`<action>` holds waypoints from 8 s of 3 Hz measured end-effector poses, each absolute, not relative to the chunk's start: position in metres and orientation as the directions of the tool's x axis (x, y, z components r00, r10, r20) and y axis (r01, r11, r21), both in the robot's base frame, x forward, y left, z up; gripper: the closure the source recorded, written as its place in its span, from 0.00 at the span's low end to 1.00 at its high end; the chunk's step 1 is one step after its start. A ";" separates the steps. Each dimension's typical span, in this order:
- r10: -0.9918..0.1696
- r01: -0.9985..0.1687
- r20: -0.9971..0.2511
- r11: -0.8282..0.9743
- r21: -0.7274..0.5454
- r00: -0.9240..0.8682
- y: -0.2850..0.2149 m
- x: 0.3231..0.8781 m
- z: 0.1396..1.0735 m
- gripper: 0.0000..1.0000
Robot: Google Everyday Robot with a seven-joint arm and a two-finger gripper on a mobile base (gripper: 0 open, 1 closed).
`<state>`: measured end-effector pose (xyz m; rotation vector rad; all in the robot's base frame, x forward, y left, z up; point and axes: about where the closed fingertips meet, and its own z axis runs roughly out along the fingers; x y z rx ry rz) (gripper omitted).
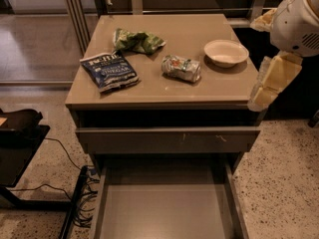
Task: Place 7up can into middle drawer
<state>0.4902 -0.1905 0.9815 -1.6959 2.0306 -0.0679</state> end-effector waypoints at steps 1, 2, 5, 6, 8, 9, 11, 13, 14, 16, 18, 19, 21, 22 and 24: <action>-0.903 -0.907 -0.426 0.221 -0.360 -0.051 -0.176 0.521 0.971 0.00; -0.903 -0.907 -0.426 0.221 -0.360 -0.051 -0.176 0.521 0.971 0.00; -0.838 -0.918 -0.545 0.198 -0.343 0.023 -0.129 0.581 0.931 0.00; -0.820 -0.918 -0.572 0.209 -0.337 0.023 -0.114 0.611 0.916 0.00; -0.811 -0.930 -0.583 0.249 -0.270 -0.047 -0.097 0.675 0.874 0.00; -0.795 -0.933 -0.598 0.286 -0.217 -0.105 -0.097 0.698 0.852 0.00; -0.772 -0.934 -0.620 0.313 -0.174 -0.144 -0.091 0.709 0.839 0.19; -0.772 -0.934 -0.620 0.313 -0.174 -0.144 -0.091 0.709 0.839 0.65; -0.772 -0.934 -0.620 0.313 -0.174 -0.144 -0.091 0.709 0.839 0.88; -0.802 -0.942 -0.590 0.264 -0.208 -0.095 -0.097 0.687 0.846 1.00; -0.789 -0.943 -0.615 0.207 -0.261 -0.003 -0.138 0.590 0.882 1.00; -0.787 -0.930 -0.616 0.215 -0.299 0.016 -0.160 0.535 0.885 1.00; -0.749 -0.939 -0.656 0.283 -0.194 -0.090 -0.165 0.454 0.782 1.00; -0.749 -0.939 -0.656 0.283 -0.195 -0.089 -0.165 0.454 0.783 1.00; -0.707 -0.942 -0.691 0.314 -0.115 -0.152 -0.138 0.472 0.710 1.00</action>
Offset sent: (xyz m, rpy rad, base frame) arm 0.0255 0.0105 -0.0082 0.0765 -0.0364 0.0355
